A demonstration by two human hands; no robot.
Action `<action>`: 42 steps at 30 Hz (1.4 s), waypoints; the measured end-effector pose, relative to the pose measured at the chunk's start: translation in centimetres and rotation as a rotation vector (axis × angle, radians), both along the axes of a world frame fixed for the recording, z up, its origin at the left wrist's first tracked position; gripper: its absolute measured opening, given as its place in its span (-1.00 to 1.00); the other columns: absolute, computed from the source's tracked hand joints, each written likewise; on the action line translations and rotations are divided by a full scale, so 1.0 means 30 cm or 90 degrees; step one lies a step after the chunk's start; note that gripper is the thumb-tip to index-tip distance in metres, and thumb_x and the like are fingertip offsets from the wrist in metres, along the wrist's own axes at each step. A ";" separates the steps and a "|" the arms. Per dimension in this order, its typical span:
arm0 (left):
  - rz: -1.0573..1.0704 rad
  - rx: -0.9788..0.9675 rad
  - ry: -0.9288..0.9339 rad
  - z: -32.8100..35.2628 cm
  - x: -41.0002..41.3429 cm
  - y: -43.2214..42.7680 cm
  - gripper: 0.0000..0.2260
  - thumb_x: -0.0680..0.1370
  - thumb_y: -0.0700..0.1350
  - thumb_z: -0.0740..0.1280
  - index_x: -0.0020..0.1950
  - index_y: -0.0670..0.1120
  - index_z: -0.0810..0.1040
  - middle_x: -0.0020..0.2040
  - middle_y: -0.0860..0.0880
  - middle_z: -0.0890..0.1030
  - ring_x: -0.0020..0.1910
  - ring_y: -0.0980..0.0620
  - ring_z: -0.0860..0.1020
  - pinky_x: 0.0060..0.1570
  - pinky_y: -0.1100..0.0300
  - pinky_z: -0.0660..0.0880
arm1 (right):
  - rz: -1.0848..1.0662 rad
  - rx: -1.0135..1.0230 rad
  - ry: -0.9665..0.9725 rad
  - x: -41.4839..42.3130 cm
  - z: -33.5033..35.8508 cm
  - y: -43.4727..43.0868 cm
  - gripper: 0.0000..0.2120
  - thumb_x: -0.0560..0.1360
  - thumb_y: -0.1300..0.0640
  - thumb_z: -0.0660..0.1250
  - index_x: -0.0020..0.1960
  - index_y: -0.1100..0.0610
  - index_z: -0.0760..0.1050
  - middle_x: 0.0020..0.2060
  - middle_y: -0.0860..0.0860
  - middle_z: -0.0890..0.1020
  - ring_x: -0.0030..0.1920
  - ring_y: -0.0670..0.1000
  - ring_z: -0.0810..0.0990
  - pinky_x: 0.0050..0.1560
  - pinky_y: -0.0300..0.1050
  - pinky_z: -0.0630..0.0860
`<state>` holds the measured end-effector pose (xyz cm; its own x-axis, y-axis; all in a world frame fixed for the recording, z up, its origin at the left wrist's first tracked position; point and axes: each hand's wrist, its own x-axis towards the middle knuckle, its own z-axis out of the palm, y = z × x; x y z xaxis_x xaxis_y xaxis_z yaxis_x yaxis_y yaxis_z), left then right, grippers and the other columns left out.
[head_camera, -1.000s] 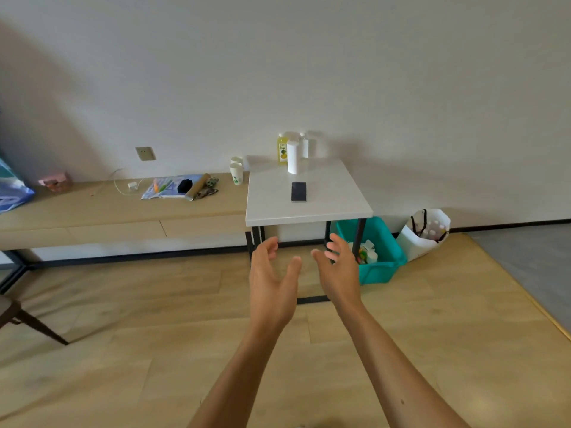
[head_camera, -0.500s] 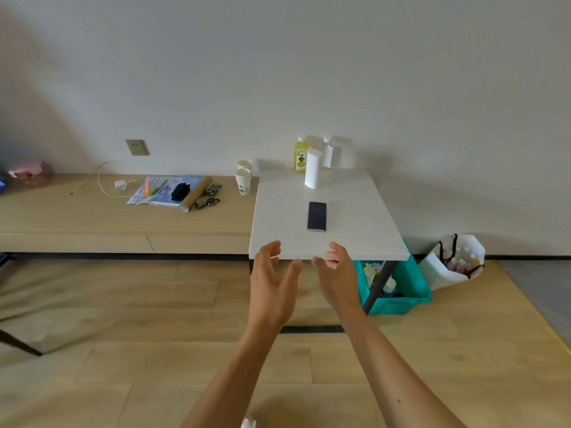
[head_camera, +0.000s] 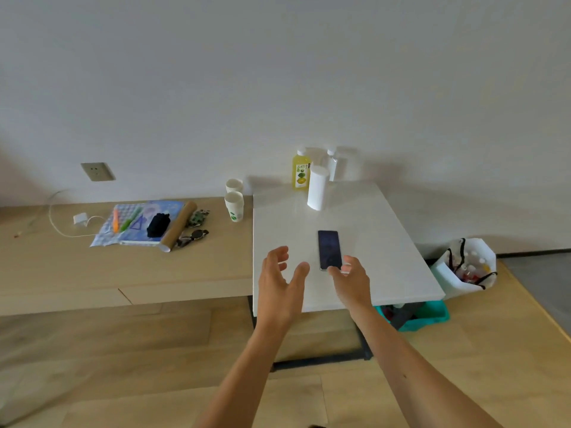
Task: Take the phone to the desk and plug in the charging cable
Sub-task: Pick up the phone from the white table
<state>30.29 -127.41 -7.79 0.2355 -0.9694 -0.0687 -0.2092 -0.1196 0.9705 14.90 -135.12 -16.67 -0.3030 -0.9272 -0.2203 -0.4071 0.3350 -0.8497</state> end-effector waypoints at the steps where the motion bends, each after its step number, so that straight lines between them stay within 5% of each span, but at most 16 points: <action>1: 0.000 0.007 -0.001 -0.005 0.010 -0.036 -0.59 0.58 0.06 0.33 0.41 0.10 0.36 0.33 0.11 0.46 0.31 0.10 0.45 0.17 0.16 0.41 | 0.002 0.011 0.001 -0.001 -0.020 -0.052 -0.44 0.54 0.02 0.35 0.49 0.10 0.32 0.38 0.13 0.53 0.30 0.13 0.55 0.14 -0.09 0.45; 8: 0.048 0.016 -0.010 -0.030 0.055 -0.285 -0.59 0.59 0.04 0.33 0.42 0.03 0.39 0.33 0.06 0.49 0.31 0.06 0.47 0.25 0.09 0.46 | 0.039 0.132 0.085 -0.018 -0.163 -0.419 -0.41 0.52 0.01 0.35 0.46 0.20 0.30 0.33 0.20 0.47 0.26 0.24 0.54 0.23 0.19 0.54; 17: 0.087 0.077 -0.057 -0.084 0.013 -0.515 -0.62 0.58 0.10 0.30 0.39 0.09 0.42 0.32 0.16 0.48 0.30 0.16 0.45 0.20 0.18 0.45 | 0.093 0.325 0.294 -0.055 -0.370 -0.717 -0.18 0.53 -0.21 0.33 0.50 0.34 0.14 0.42 0.25 0.33 0.39 0.24 0.39 0.29 0.16 0.46; 22: 0.137 0.105 -0.048 -0.113 0.024 -0.576 -0.63 0.59 0.09 0.30 0.38 0.07 0.44 0.32 0.15 0.49 0.30 0.17 0.46 0.12 0.26 0.45 | 0.087 0.301 0.377 -0.054 -0.444 -0.756 -0.22 0.47 -0.22 0.41 0.39 0.34 0.30 0.34 0.30 0.40 0.30 0.28 0.44 0.24 0.16 0.49; 28: 0.194 0.111 -0.008 -0.126 0.021 -0.632 -0.66 0.59 0.07 0.30 0.35 0.06 0.48 0.30 0.12 0.52 0.29 0.15 0.48 -0.03 0.38 0.42 | 0.031 0.290 0.175 -0.070 -0.460 -0.804 -0.40 0.39 0.01 0.57 0.24 0.31 0.41 0.17 0.27 0.60 0.09 0.33 0.63 0.03 0.13 0.57; 32: 0.210 0.104 0.002 -0.127 0.014 -0.654 -0.65 0.59 0.09 0.30 0.36 0.06 0.48 0.31 0.11 0.51 0.30 0.15 0.48 -0.03 0.37 0.42 | 0.070 0.315 0.134 -0.037 -0.450 -0.840 -0.56 0.44 0.11 0.52 0.19 0.32 0.50 0.12 0.27 0.65 0.07 0.31 0.65 0.06 0.16 0.62; 36: 0.241 0.110 0.017 -0.131 0.038 -0.637 -0.65 0.59 0.11 0.29 0.36 0.06 0.47 0.32 0.11 0.51 0.30 0.13 0.49 0.12 0.19 0.53 | 0.101 0.326 0.080 -0.011 -0.451 -0.853 -0.54 0.46 0.15 0.50 0.26 0.35 0.46 0.19 0.30 0.61 0.13 0.31 0.60 0.02 0.08 0.55; 42: 0.322 0.104 0.034 -0.135 0.134 -0.562 -0.65 0.57 0.09 0.31 0.34 0.05 0.48 0.28 0.13 0.52 0.25 0.13 0.52 0.17 0.08 0.55 | 0.263 0.339 -0.196 0.150 -0.396 -0.802 -0.80 0.53 0.33 0.38 0.13 0.41 0.55 0.05 0.38 0.66 -0.10 0.28 0.66 -0.01 0.18 0.62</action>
